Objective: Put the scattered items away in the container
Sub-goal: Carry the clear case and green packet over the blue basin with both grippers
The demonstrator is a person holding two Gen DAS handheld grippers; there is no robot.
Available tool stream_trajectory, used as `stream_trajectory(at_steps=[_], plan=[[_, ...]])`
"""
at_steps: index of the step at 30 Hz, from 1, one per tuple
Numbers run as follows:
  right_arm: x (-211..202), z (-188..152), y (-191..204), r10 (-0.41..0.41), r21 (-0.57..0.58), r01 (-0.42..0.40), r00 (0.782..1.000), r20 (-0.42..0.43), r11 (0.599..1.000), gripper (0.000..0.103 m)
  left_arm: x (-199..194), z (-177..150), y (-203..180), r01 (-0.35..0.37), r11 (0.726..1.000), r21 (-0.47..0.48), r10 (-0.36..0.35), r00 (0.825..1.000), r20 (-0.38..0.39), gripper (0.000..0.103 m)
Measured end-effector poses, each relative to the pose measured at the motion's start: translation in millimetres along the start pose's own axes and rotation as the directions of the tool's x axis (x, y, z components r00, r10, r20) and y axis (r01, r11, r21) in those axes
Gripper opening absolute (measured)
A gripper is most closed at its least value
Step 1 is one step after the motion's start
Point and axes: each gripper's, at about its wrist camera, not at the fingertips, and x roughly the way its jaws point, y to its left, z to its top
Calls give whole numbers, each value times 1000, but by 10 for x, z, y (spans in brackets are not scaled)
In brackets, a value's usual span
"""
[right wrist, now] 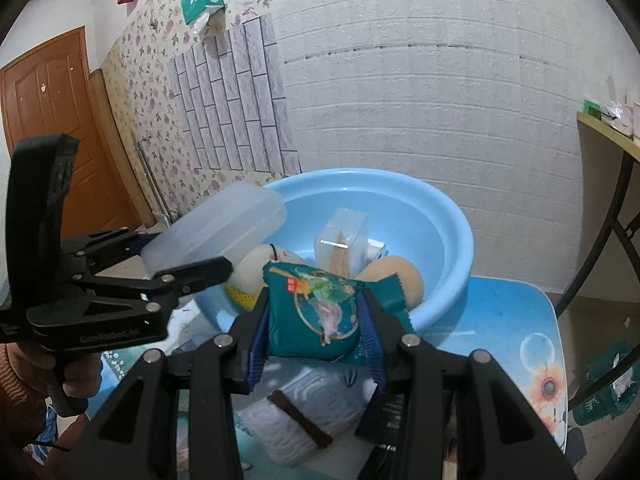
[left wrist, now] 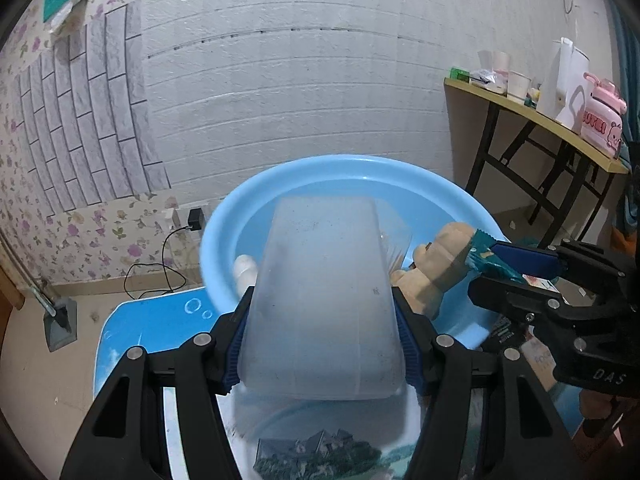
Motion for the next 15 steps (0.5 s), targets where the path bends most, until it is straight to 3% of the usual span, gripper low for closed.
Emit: stream_trajectory(at_steps=[7,15], plan=[[112,50,-60,7,18,-7,1000,-9,1000,40,177,55,-27,9,1000,0,-9,1000,-22,61],[113,40,-80,65,54,-63,998,-27,997,44,-52,24,-53,14,1000,4,-14,1000,19,66]])
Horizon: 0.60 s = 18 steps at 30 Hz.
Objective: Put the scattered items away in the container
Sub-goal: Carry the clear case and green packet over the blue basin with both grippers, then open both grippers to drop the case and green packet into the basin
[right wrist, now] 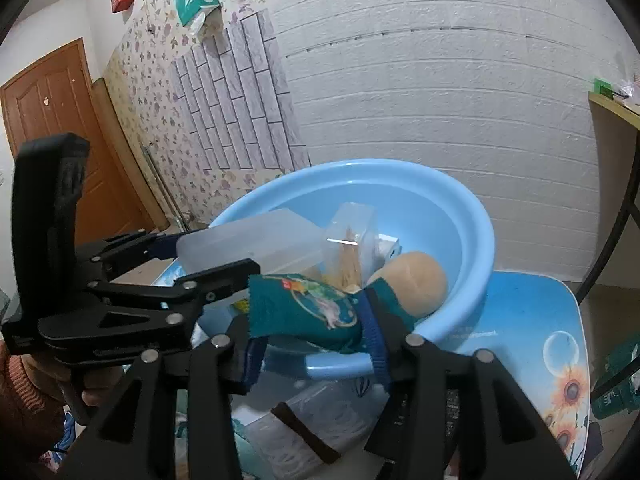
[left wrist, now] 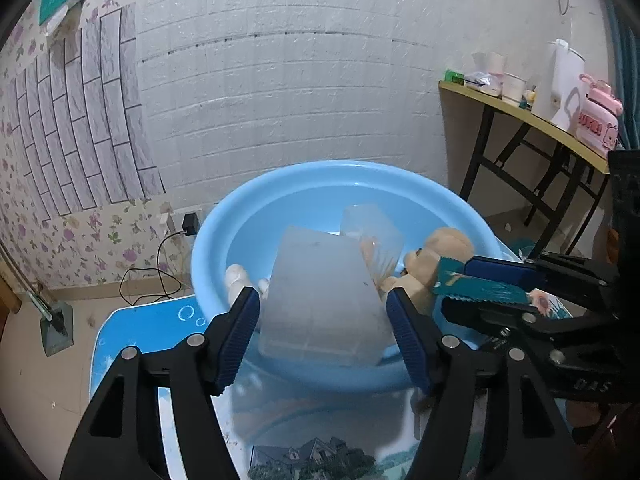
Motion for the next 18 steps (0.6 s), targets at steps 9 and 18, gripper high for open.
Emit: stream_trajectory(at_steps=[9,18], plan=[[-148,-57,119,-19,-14,19,1000,-7,1000,46,-299,-144,-8,-9,1000,-16,9,1000,7,66],[-196,-108,155,-68,-24,68,997,22,997,65,-570,-386,10,-26,999,-40,26,1000,1,66]])
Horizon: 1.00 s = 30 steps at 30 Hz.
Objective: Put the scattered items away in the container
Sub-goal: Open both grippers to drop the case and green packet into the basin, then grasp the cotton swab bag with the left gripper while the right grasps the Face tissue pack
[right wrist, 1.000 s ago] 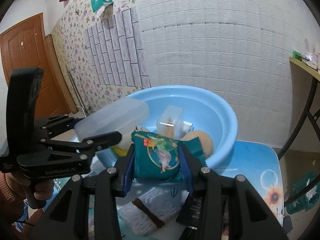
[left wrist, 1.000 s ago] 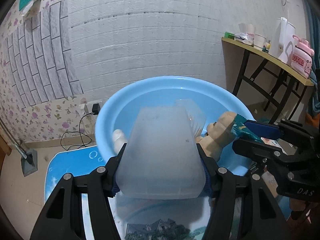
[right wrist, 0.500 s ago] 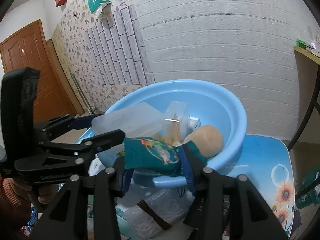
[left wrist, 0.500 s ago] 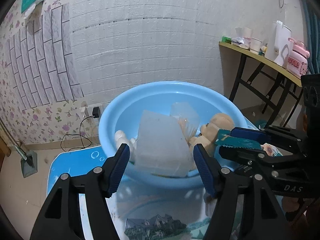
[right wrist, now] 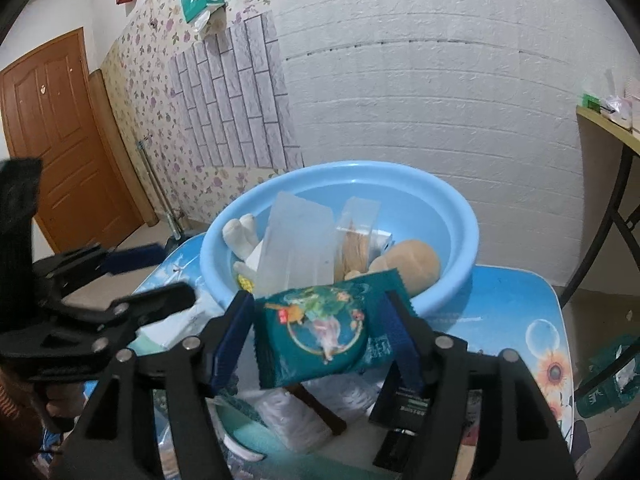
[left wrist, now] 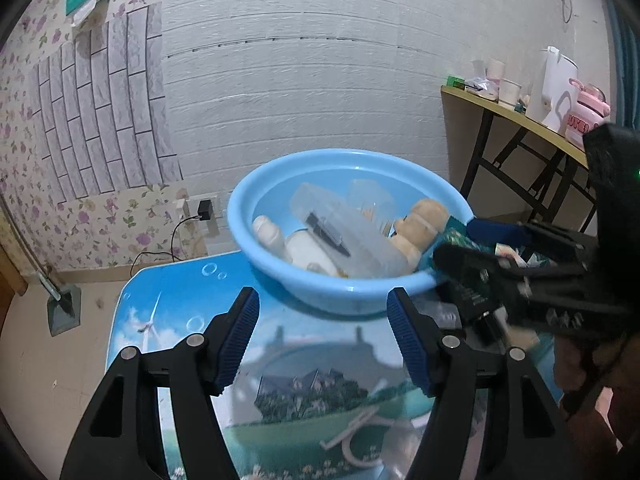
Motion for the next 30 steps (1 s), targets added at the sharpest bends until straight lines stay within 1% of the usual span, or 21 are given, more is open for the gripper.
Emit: stream_trajectory(at_steps=[5,7,15,18,21,25,30], plan=[[79,55,-42,6,21,-6,1000,8,1000,65,-68,-57,71,-9,1000,-21,9,1000,-5,66],[135,75,-54,-7,16,7,1000,11,1000,65,-67,-70,93,-10,1000,-26,10,1000,-6,66],[348,151,-84,14,36,-14,1000,2,999,65,42,-72,145,-3,999,-36,3,1000,-19,66],[361,169,-79,11,52,-12,1000,11,999,65,90,-78,170,0,999,-40,-1,1000,-29,66],[308,190,-72,26,65,-28,999,27,997,65,115,-86,185,3,999,-45,-5,999,-34,66],[142,187,-62,-1,37,-1,999,52,999,65,116,-126,193,8,998,-55,-10,999,-39,66],[-98,74,-131,-25,48,23,998,51,999,65,81,-229,147,8,998,-60,-11,999,-51,66]])
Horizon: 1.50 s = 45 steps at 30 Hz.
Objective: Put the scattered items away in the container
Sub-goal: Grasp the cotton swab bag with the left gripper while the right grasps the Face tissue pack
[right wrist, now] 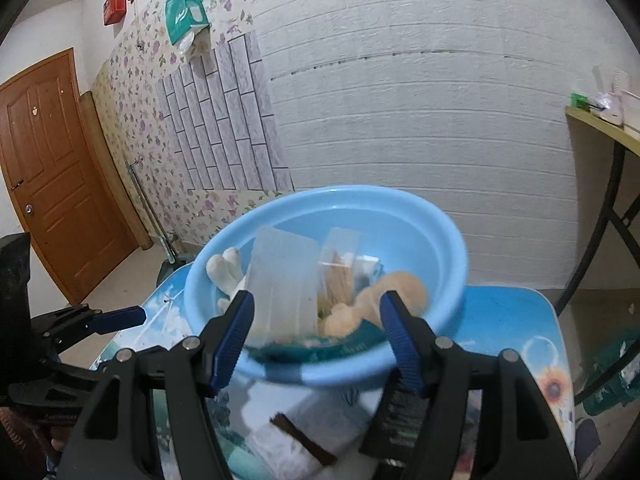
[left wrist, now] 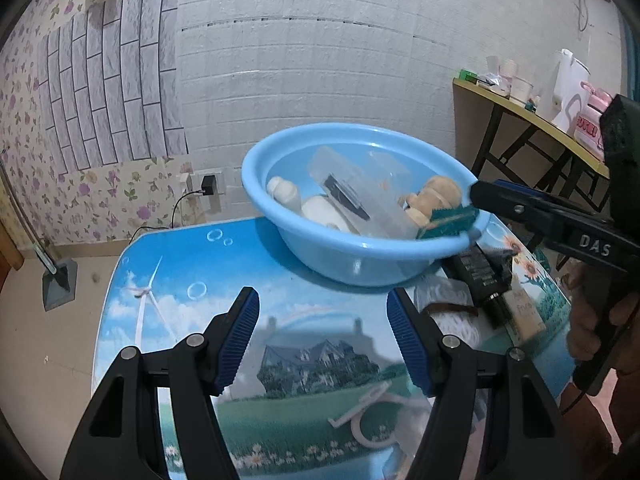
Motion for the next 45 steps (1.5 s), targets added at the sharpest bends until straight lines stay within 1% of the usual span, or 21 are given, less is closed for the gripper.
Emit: stream_trajectory(at_steps=[6,13,19,26,31,35,38,40,41,42,43,45], plan=[[-220,-186,-93,-34,21,34,999,-23,999,65,-80,-219,-47,-6,1000,-4,6,1000,-23,66],[-362,-486,-142,-44,57,48,997,-69,997,65,-192,-433,-115,-10,1000,0,10,999,-45,66],[-460,-692,-143,-51,56,57,993,-106,997,65,-247,-624,-228,13,1000,7,-12,997,-74,66],[-521,-880,-198,-79,61,89,987,-140,994,65,-241,-814,-463,41,997,64,-34,993,-111,66],[-545,-987,-250,-131,45,140,978,-165,989,65,-200,-917,-541,59,995,79,-48,989,-142,66],[-565,-1024,-325,-165,56,177,971,-175,983,65,-192,-979,-607,76,992,104,-59,985,-160,66],[-535,-1053,-385,-174,70,191,966,-192,979,65,-170,-1009,-639,69,990,125,-48,984,-169,66],[-489,-1075,-406,-180,76,200,961,-210,977,65,-161,-1020,-647,69,989,128,-46,984,-174,61],[-471,-1086,-404,-183,75,203,959,-216,976,65,-155,-1026,-645,67,989,129,-43,983,-178,56],[-452,-1100,-402,-189,71,209,956,-223,975,65,-145,-1032,-640,66,989,129,-41,982,-185,49],[-434,-1113,-400,-195,67,215,953,-230,974,65,-131,-1038,-637,67,989,128,-42,980,-194,44],[-400,-1133,-410,-210,57,230,947,-241,971,65,-134,-1046,-622,73,990,122,-48,979,-197,38]])
